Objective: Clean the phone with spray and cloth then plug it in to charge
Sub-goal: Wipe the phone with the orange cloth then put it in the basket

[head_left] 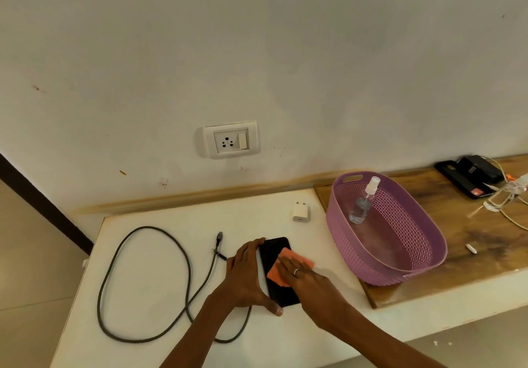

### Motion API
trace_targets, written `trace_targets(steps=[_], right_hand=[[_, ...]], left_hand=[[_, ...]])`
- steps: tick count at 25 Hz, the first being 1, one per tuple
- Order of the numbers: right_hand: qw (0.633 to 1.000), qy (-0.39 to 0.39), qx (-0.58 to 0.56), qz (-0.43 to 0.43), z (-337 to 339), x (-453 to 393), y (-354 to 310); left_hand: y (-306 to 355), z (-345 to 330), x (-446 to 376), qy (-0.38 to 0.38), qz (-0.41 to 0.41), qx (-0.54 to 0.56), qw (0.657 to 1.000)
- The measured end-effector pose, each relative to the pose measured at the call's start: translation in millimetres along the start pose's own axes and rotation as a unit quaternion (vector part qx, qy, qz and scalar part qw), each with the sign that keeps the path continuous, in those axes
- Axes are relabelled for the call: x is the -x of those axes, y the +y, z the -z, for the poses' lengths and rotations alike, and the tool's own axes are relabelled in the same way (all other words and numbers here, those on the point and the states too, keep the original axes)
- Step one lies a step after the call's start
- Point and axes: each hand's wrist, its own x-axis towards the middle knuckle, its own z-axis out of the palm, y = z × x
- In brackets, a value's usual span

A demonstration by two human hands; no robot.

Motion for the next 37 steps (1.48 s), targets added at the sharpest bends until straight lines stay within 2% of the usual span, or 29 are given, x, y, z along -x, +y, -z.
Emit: trace_targets(steps=[4,6,8,16,24,28,34,37], right_hand=[[0.997,-0.019,-0.009,0.071,-11.5,-0.2,-10.7],[0.994,-0.053,0.012,0.094,-10.2,-1.8,-4.2],[0.992,-0.033,0.053,0.110,-5.9,-0.5,8.3],[1.000,0.004,0.025,0.003,-7.0,7.8,26.7],[0.994,-0.070,0.050,0.064,-18.1,15.0,10.7],[0.991,-0.043,0.072,0.103,-5.0,22.8,19.0],[0.999,-0.006,0.040,0.028,2.6,27.8,40.4],[0.999,-0.036,0.015,0.010,-6.1,31.3,42.4]], left_hand=[[1.0,0.2,-1.3,0.001,-0.005,0.007,1.000],[0.2,0.1,-0.9,0.000,-0.007,0.010,1.000],[-1.5,-0.5,-0.8,-0.004,-0.007,0.008,1.000],[-3.0,-2.6,-1.9,-0.002,-0.004,-0.008,1.000],[-3.5,-2.4,-0.5,0.000,-0.009,-0.001,1.000],[-3.0,-2.3,-0.1,-0.002,-0.013,-0.001,1.000],[0.0,-0.5,0.1,-0.008,-0.012,-0.022,1.000],[-1.7,-0.1,1.8,0.001,-0.015,-0.018,1.000]])
